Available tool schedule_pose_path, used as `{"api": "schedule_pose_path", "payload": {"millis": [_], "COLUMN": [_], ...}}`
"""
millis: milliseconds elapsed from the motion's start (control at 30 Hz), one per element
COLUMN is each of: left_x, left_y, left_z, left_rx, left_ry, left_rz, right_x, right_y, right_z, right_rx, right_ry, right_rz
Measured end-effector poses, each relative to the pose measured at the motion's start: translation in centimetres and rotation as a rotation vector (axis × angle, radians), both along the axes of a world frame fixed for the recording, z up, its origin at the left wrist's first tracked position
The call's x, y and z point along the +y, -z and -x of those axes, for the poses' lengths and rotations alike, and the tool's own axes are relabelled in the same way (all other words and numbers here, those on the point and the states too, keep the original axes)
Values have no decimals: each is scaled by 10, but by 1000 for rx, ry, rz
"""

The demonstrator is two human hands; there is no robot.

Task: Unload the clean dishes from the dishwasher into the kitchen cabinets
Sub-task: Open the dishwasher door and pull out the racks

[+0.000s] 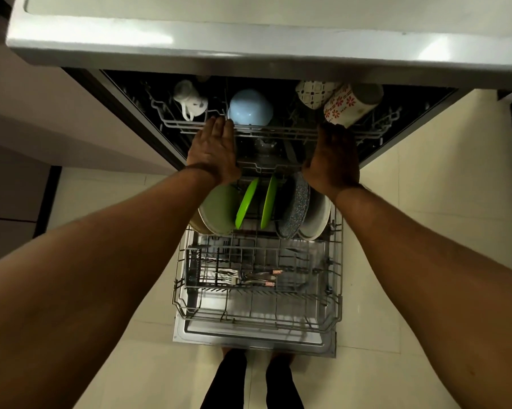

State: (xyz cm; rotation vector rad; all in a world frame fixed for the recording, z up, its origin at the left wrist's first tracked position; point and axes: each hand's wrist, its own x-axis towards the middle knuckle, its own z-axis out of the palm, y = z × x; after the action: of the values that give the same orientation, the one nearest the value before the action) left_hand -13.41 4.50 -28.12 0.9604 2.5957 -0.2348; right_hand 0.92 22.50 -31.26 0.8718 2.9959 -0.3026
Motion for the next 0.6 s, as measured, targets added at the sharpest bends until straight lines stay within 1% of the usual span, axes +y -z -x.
{"api": "schedule_pose_path", "payload": {"millis": [133, 333, 433, 600], "left_x": [-13, -36, -47, -66], "left_y": [-4, -4, -3, -4], "left_z": [-16, -45, -56, -79], "left_rx": [-20, -45, -102, -152], "left_ry": [-6, 8, -26, -61], "left_rz": [-15, 52, 35, 40], "right_x": [-12, -36, -47, -71], "right_y": [-2, -11, -16, -20], "right_z": [-14, -39, -52, -83], "right_rx": [-31, -139, -211, -168], "right_ry": [10, 54, 55, 11], "right_rz": [36, 110, 106, 65]}}
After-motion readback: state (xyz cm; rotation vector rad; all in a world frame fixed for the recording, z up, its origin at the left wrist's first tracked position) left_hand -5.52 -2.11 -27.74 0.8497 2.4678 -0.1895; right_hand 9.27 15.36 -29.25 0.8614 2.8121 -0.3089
